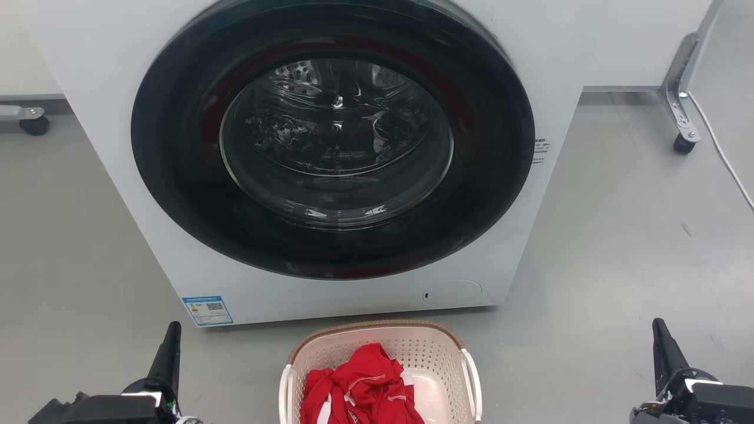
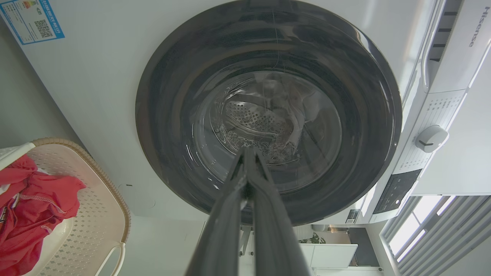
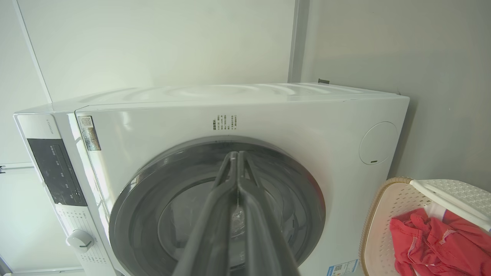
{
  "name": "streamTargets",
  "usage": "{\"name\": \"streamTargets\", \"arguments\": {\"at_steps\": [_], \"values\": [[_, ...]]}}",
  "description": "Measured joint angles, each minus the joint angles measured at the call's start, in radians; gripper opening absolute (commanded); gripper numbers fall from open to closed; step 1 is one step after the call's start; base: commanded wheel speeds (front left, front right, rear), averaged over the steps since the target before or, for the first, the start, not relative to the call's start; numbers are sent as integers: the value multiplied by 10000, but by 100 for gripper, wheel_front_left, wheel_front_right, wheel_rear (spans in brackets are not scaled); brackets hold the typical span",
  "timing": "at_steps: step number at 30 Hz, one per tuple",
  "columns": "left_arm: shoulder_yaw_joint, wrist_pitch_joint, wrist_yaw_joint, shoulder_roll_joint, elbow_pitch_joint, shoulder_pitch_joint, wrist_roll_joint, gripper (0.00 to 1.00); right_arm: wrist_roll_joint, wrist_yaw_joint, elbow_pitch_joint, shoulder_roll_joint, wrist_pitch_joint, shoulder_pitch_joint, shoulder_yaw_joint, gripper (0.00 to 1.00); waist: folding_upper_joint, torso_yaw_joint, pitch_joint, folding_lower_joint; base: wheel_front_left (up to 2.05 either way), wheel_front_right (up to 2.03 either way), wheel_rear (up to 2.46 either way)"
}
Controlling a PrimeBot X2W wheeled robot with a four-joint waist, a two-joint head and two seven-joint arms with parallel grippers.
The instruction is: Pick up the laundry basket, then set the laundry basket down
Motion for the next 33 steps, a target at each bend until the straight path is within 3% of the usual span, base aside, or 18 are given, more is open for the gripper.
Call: {"name": "streamTargets", "arguments": {"at_steps": [33], "values": [[-2, 0, -2, -2, 23, 0, -12, 0, 2, 63, 6, 0, 0, -2, 2, 0, 0, 0, -1, 1, 0, 0, 0]]}}
